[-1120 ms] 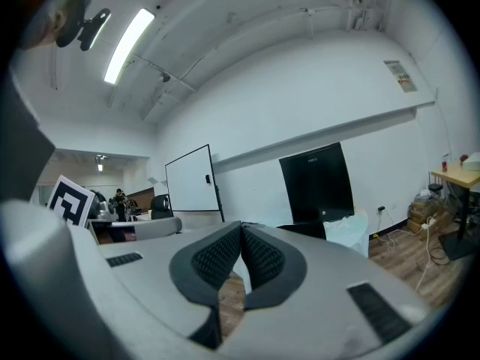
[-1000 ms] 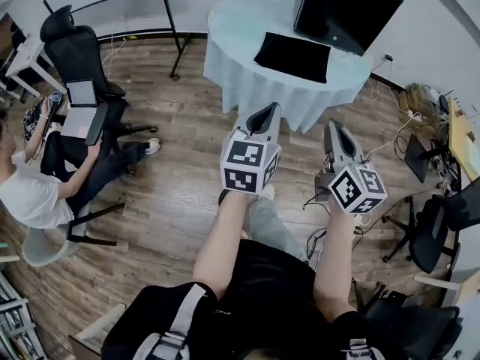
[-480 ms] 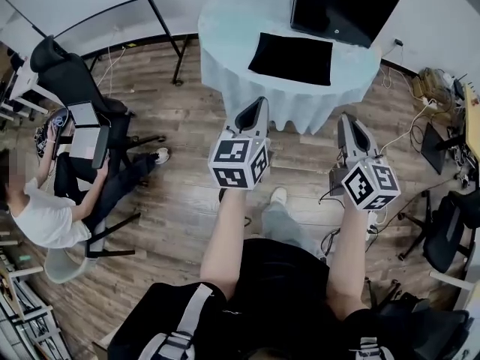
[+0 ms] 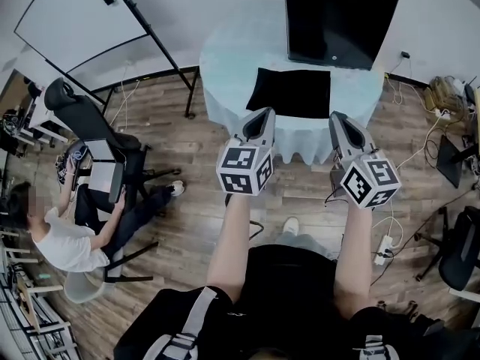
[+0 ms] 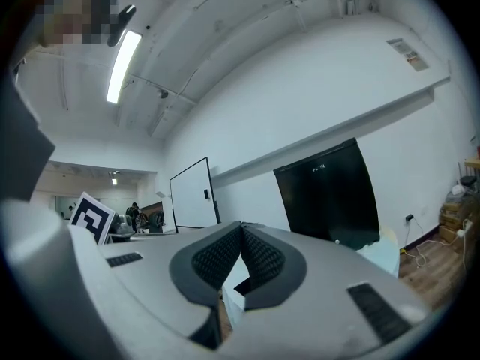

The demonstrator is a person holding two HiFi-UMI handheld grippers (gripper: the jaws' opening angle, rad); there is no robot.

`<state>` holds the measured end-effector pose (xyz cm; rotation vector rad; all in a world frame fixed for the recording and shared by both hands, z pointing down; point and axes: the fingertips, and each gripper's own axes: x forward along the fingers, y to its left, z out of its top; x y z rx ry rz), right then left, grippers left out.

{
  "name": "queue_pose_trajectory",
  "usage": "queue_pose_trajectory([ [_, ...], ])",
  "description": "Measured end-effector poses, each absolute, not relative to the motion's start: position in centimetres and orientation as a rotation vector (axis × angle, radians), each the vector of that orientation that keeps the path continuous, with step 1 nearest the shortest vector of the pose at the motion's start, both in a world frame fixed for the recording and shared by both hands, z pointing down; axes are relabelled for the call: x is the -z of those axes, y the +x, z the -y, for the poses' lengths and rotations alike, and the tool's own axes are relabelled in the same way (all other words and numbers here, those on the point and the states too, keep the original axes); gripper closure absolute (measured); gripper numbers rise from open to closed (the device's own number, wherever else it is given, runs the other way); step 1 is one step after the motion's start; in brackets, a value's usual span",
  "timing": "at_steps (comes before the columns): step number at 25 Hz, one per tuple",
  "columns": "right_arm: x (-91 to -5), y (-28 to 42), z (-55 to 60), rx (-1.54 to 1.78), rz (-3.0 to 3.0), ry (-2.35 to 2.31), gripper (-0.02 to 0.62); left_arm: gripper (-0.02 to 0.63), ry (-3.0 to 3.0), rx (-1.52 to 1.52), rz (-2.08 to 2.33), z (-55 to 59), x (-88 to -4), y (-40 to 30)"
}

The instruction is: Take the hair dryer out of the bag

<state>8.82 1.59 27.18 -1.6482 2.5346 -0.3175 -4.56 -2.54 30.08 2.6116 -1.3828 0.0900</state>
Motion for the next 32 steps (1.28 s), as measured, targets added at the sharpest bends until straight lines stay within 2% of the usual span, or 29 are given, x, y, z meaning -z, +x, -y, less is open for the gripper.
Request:
queue_pose_trajectory([
  [12, -27.5, 13.1, 1.4, 0.344, -2.500, -1.656, 0.589, 0.592, 2.673, -0.224, 1.420, 6.3, -30.1, -0.9],
  [20, -30.1, 17.7, 2.0, 0.418, -2.427, -1.777, 0.589, 0.584, 2.588, -0.418, 1.444, 9.4, -34.2, -0.5],
  [29, -33.3, 18.3, 6.7, 0.502, -2.414, -1.893, 0.589, 0.584, 2.561, -0.484, 1.323, 13.4, -38.7, 2.7],
  [32, -36.1, 18.2, 9.2, 0.598, -2.412, -1.903, 0.589, 0.565, 2.523, -0.504, 1.303, 15.6, -41.0, 2.7],
])
